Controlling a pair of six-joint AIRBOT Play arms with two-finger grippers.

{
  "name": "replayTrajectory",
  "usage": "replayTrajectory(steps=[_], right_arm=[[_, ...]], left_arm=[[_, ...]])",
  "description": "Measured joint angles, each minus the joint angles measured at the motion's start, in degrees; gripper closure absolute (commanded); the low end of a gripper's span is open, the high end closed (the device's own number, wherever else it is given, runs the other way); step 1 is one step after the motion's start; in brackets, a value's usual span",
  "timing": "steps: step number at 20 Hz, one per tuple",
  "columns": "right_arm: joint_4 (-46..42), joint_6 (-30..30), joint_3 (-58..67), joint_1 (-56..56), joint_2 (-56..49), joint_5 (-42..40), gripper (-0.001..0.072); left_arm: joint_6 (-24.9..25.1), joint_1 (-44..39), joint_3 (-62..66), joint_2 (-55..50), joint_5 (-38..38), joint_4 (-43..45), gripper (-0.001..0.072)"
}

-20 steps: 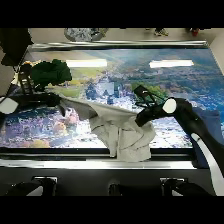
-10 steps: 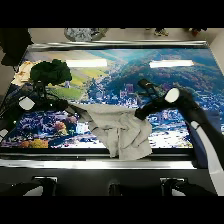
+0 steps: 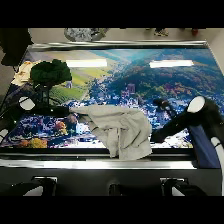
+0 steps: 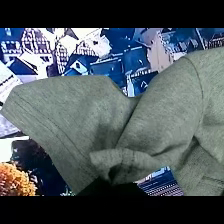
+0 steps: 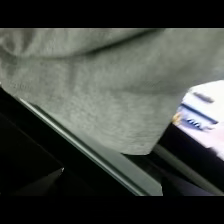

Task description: Fold the shirts.

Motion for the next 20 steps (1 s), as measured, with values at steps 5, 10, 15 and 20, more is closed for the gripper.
replayTrajectory(steps=[5, 10, 15, 20], right_arm=[[8.2, 2.0, -17.1, 2.7, 1.7, -8.1, -0.0006], [13.2, 5.9, -22.2, 3.2, 2.0, -20.0, -0.0002], [14.8, 11.8, -23.2, 3.5, 1.2, -27.0, 0.0431], [14.2, 14.2, -23.0, 3.5, 0.8, -33.1, 0.0665]], left_arm=[[0.2, 0.0, 0.0, 0.0, -1.6, 0.1, 0.0672], [0.2, 0.0, 0.0, 0.0, -1.9, 0.1, 0.0672], [0.2, 0.0, 0.0, -0.1, -1.9, 0.1, 0.0671], [0.4, 0.0, 0.0, -0.1, -1.9, 0.1, 0.0672]])
